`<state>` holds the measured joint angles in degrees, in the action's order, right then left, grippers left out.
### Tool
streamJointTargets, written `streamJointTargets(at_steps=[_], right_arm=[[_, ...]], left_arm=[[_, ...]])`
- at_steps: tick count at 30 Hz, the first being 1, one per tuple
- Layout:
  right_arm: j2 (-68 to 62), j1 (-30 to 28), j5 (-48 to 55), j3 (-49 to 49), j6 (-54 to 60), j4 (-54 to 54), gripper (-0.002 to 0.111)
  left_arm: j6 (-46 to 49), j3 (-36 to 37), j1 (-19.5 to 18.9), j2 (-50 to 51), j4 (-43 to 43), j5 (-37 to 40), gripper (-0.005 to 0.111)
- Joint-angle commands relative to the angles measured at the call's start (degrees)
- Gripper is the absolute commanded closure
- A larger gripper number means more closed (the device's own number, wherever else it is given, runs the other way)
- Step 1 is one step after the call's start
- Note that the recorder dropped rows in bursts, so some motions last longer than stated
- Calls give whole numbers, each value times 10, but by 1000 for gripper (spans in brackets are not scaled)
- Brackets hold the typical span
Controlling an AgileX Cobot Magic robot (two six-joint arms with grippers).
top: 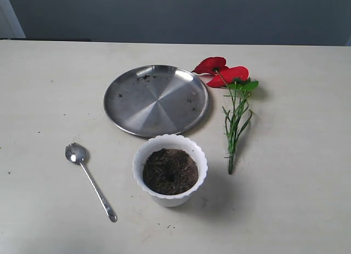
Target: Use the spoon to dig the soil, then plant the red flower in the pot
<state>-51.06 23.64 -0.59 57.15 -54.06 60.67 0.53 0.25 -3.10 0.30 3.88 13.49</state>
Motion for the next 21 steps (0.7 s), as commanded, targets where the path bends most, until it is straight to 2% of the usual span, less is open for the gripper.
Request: streamJointTargets(at_steps=[1, 4, 5, 7, 8, 10, 12, 17, 21], right_arm=[[-73, 148, 157, 44, 99, 59, 108], [-113, 266, 258, 68, 198, 26, 108], [-131, 311, 297, 83, 225, -28, 108], [-163, 362, 380, 116, 292, -134, 108], [-182, 393, 438, 139, 367, -218, 108], [-221, 430, 511, 165, 449, -315, 108], [-266, 465, 563, 186, 482, -368, 108], [-371, 532, 568, 214, 488, -414, 108], [-460, 552, 586, 246, 545, -529, 108]], left_arm=[[-1, -2, 4, -3, 2, -2, 106], [-1, -2, 4, -3, 2, -2, 106], [-1, -2, 4, -3, 2, -2, 106], [-1, -2, 4, -3, 2, -2, 106], [-1, -2, 4, -3, 2, -2, 106], [-1, -2, 4, -3, 2, -2, 106], [-1, -2, 4, -3, 2, -2, 106], [-1, -2, 4, -3, 2, -2, 106], [-1, -2, 4, -3, 2, -2, 106]])
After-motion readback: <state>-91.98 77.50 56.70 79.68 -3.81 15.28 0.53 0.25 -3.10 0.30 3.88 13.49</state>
